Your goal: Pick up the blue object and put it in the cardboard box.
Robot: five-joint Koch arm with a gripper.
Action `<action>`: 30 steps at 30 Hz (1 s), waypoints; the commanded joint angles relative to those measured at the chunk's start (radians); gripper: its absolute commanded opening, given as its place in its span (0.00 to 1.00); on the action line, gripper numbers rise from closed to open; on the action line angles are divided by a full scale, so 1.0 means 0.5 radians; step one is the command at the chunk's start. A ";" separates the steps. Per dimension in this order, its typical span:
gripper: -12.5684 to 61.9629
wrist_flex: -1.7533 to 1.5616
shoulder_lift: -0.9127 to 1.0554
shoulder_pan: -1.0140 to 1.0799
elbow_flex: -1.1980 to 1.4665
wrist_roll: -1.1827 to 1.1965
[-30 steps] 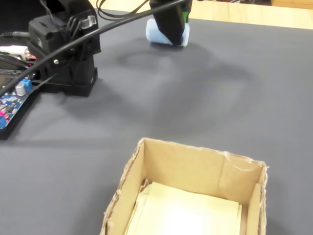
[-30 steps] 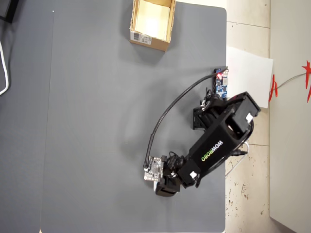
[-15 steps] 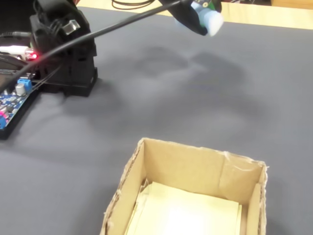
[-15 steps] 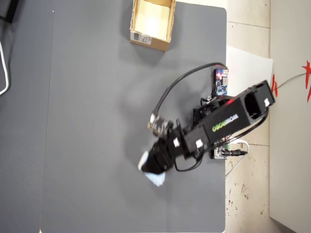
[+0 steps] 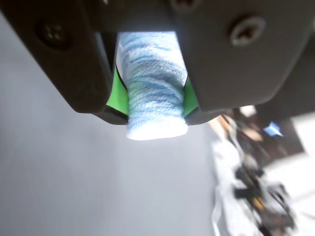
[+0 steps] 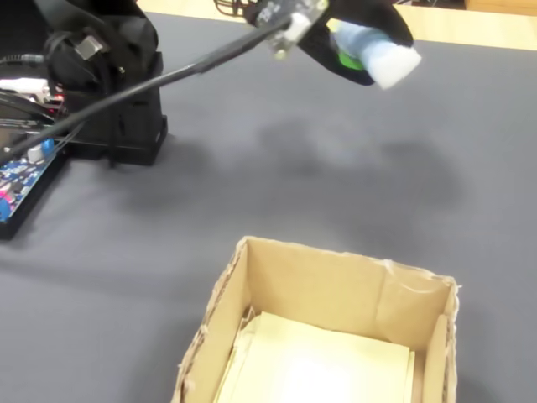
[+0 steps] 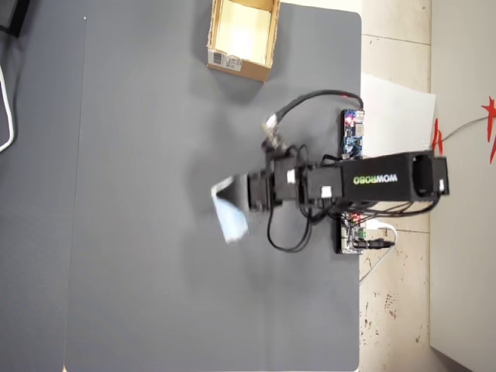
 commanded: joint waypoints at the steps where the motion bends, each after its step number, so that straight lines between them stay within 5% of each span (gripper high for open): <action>1: 0.23 -0.236 0.058 0.080 -0.061 -0.046; 15: 0.23 -0.337 -0.101 1.310 -0.411 -0.304; 30: 0.23 0.089 -0.693 1.776 -0.966 -0.350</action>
